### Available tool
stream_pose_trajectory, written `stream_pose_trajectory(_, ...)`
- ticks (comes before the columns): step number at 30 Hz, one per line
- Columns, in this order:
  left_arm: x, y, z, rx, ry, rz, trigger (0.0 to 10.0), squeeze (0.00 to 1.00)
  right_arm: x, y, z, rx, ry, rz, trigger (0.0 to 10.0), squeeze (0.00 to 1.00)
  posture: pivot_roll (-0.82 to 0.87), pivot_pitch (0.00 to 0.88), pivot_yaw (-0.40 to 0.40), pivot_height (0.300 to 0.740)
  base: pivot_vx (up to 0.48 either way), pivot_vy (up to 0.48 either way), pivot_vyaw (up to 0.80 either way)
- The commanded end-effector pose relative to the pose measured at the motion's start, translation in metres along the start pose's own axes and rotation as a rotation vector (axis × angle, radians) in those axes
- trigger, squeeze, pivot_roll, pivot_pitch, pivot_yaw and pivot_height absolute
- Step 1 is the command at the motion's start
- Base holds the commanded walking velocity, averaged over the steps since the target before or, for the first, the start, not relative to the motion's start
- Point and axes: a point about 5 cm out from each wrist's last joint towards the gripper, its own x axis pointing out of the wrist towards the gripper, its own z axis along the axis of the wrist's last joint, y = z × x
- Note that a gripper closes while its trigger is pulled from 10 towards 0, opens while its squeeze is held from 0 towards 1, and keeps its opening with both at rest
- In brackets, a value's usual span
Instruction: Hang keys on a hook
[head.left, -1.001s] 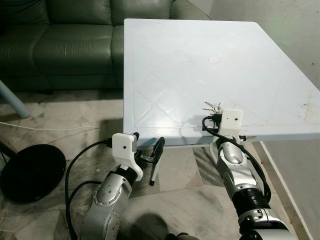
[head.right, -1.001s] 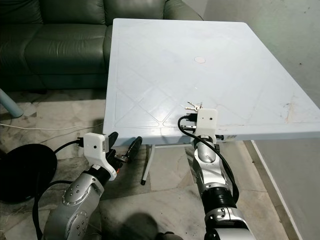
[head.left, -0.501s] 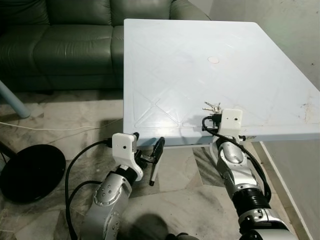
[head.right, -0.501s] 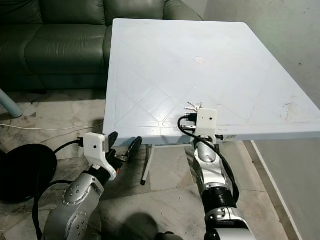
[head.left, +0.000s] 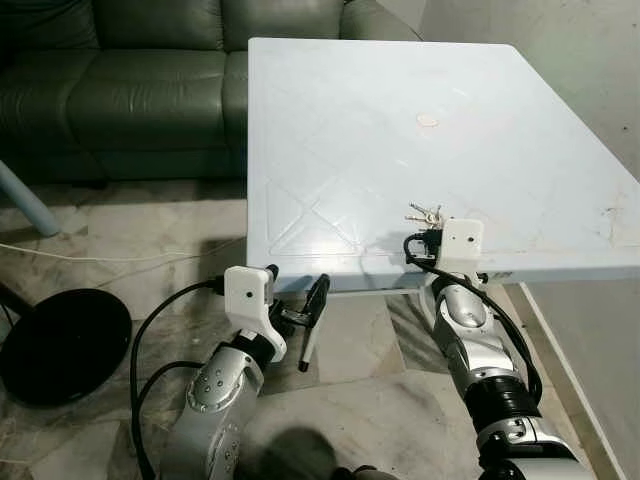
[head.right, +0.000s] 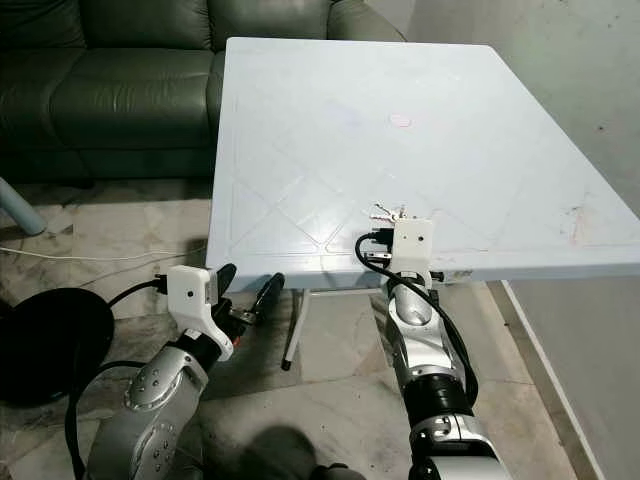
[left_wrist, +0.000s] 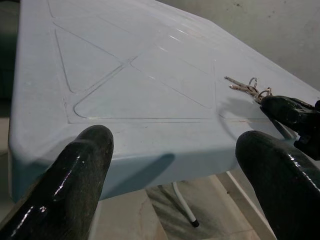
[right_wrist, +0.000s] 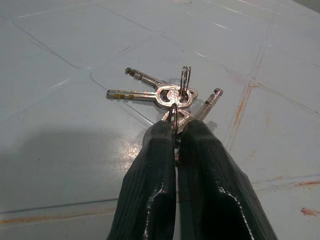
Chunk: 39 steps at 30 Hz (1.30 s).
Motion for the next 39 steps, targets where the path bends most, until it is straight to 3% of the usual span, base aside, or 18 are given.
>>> stream_pose_trajectory(1,0.002,-0.008,0.0,-0.011,-0.008,-0.021,10.0,0.0,0.001,-0.002,-0.002,0.013,0.018,-0.022,10.0,0.0,0.05,0.149,-0.102,0.732,0.0,0.0,0.0)
stream_pose_trajectory(10,0.002,-0.008,0.001,-0.012,-0.008,-0.02,10.0,0.0,0.002,0.002,-0.001,0.035,0.025,-0.041,10.0,0.0,0.05,0.148,-0.103,0.732,0.0,0.0,0.0)
stream_pose_trajectory(11,0.002,-0.009,0.001,-0.012,-0.009,-0.02,10.0,0.0,0.002,0.002,-0.001,0.03,0.023,-0.043,7.7,0.0,0.05,0.148,-0.103,0.732,0.0,0.0,0.0)
stream_pose_trajectory(12,0.002,-0.009,0.001,-0.012,-0.01,-0.021,10.0,0.0,0.001,0.002,-0.001,0.026,0.021,-0.044,8.5,0.0,0.05,0.148,-0.103,0.732,0.0,0.0,0.0)
stream_pose_trajectory(13,0.002,-0.008,0.001,-0.012,-0.011,-0.02,10.0,0.0,0.001,0.001,-0.002,0.029,0.025,-0.045,7.6,0.0,0.05,0.148,-0.103,0.732,0.0,0.0,0.0)
stream_pose_trajectory(14,0.002,-0.008,0.001,-0.013,-0.011,-0.02,10.0,0.0,0.002,0.0,-0.002,0.023,0.027,-0.05,4.4,0.0,0.05,0.148,-0.102,0.732,0.0,0.0,0.0)
stream_pose_trajectory(15,0.002,-0.008,0.001,-0.013,-0.011,-0.02,10.0,0.0,0.002,0.0,-0.002,0.023,0.027,-0.05,4.4,0.0,0.05,0.148,-0.102,0.732,0.0,0.0,0.0)
stream_pose_trajectory(17,0.002,-0.009,0.001,-0.013,-0.011,-0.022,10.0,0.0,0.002,-0.002,-0.003,0.025,0.032,-0.059,3.0,0.0,0.05,0.148,-0.102,0.732,0.0,0.0,0.0)
stream_pose_trajectory(18,0.002,-0.009,0.001,-0.013,-0.011,-0.022,10.0,0.0,0.002,-0.003,-0.003,0.015,0.032,-0.07,0.0,0.0,0.05,0.148,-0.102,0.732,0.0,0.0,0.0)
stream_pose_trajectory(29,0.003,-0.008,0.002,-0.016,-0.013,-0.023,10.0,0.0,0.002,-0.002,-0.001,0.009,0.009,-0.078,0.0,0.0,0.06,0.145,-0.102,0.732,0.0,0.0,0.0)
stream_pose_trajectory(37,0.007,-0.005,0.005,-0.019,-0.026,-0.015,10.0,0.0,0.001,0.005,0.021,0.068,-0.123,-0.021,0.0,0.0,0.06,0.125,-0.1,0.732,0.0,0.0,0.0)
stream_pose_trajectory(39,0.009,-0.003,0.007,-0.018,-0.034,-0.014,10.0,0.0,0.001,0.006,0.031,0.044,-0.179,-0.014,0.0,0.0,0.06,0.114,-0.099,0.732,0.0,0.0,0.0)
